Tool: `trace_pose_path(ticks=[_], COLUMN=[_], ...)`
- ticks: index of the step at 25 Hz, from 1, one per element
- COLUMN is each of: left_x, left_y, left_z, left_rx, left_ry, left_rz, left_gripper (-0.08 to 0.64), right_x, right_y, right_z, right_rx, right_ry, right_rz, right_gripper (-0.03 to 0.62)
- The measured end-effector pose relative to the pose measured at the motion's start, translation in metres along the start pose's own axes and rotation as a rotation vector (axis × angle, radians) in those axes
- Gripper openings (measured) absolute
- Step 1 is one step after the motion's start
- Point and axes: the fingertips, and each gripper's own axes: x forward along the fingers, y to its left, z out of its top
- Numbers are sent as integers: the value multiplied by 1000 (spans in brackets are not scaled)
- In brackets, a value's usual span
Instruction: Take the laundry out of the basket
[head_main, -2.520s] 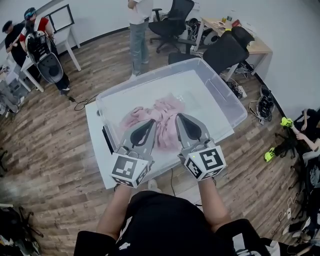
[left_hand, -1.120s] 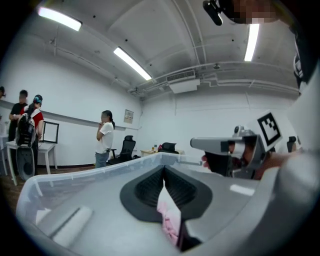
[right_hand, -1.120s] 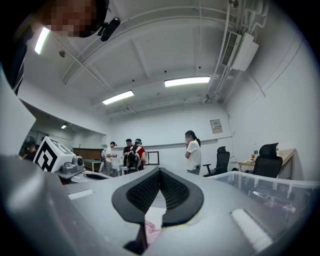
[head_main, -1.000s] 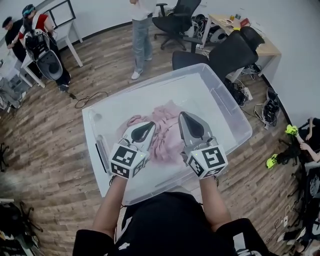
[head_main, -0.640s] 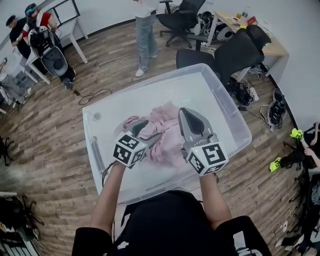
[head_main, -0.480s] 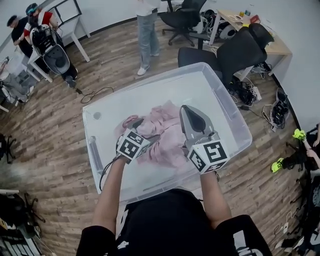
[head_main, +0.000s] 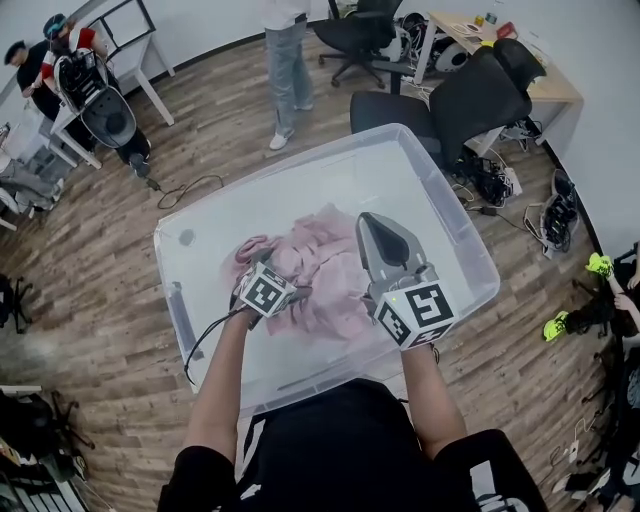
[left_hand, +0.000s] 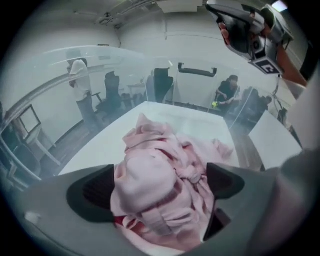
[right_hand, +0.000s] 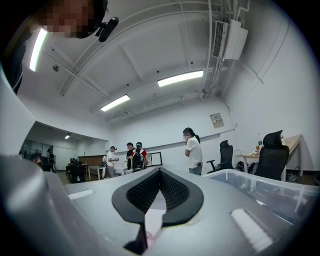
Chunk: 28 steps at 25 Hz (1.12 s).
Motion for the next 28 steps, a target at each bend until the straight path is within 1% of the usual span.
trace_pose_path(ticks=[3,7,10,14,19,20,21,24,27,28], left_x=[12,25,37,51,54,54,54,52,45,43], left_y=[4,5,1,-3,-3,-4,-5,-7,-5,-4], left_z=[-8,-10,-14,-17,-17,-16,-17,-15,-7,-5], left_rx=[15,15,1,-31,-37,-43,-50,-68,-90,-96], left_ry=[47,71,69,39,53,62,70,74,42,30], left_rz=[7,-23,-53,-99,-105,-105,-105,-98,-56,-47], left_gripper=[581,583,583,583,581,571,551,451,271,251], right_x=[2,5,3,2,4,4,4,3,2,2], right_y=[-1,-2,-4,-6,-8,-9,-9,-12,-13,-13], right_z=[0,1,-2,-7,-10,-10,-11,-12,-14,-14], right_rx=[-6,-17,-23,-27,-24,-23,-23,-20,-20,-20], right_ry=[5,13,24,35,45,47,48,47,46,46], right_rz=[0,-1,-12,-24,-39,-40,-42,-46,-50,-50], right_gripper=[-5,-5,-5,-5,-5,-5,-5,-5,-5,-5])
